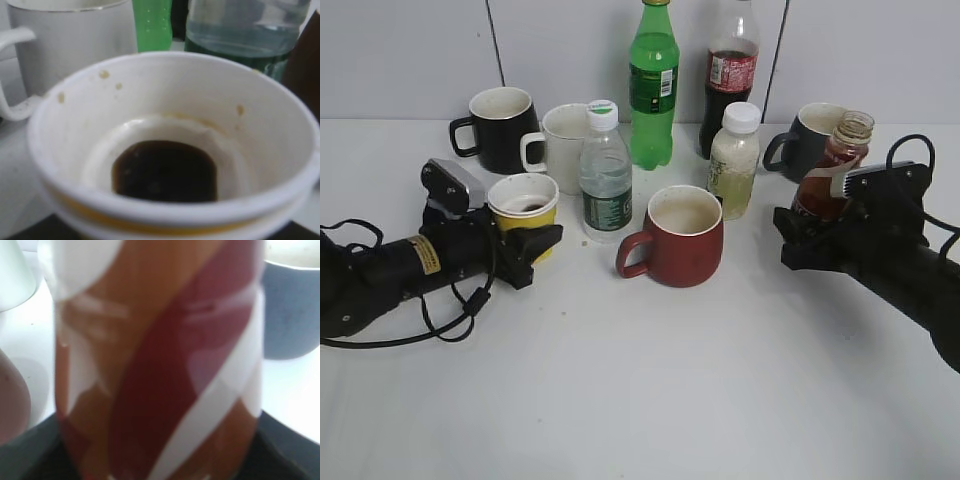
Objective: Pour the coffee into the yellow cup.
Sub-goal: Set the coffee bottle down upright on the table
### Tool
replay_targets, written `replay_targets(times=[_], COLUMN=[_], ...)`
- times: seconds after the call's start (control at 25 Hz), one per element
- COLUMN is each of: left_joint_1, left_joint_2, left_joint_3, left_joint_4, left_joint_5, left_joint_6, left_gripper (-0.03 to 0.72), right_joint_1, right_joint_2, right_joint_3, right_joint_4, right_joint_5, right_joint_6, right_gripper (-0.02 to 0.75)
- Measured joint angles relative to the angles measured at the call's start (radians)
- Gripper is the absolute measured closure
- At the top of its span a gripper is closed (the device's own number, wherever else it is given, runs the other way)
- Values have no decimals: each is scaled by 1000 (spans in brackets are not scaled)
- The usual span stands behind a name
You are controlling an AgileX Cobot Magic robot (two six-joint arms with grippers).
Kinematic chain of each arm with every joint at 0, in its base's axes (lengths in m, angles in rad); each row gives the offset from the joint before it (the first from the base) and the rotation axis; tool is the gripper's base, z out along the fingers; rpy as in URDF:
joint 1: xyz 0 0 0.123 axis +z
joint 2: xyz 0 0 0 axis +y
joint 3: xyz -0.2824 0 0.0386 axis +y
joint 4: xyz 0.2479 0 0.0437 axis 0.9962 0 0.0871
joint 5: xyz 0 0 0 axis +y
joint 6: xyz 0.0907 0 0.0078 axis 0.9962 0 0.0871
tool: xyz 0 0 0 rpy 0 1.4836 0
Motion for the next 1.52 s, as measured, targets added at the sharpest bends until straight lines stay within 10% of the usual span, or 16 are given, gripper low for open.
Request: replay_targets(times=[0.32, 0.68, 1.16, 1.52], left_joint_1=[0, 0, 0, 0], left_joint_2=[39, 42, -14, -61], left_joint_3=[-33, -17, 88, 178], left_joint_4=[21, 24, -50, -72], left_joint_5=[-30, 2, 0, 1], left_joint_6=[1, 1, 2, 3], left_gripper=[313, 113, 103, 103], right_joint_1=[0, 0, 0, 0], right_joint_2=[0, 30, 144, 148], right_joint_3=[0, -63, -107, -100], right_joint_4=[0, 26, -7, -5], right_joint_5=[-1, 7, -11, 11], right_joint_6=[-15, -71, -75, -75], right_gripper=[228, 228, 228, 89])
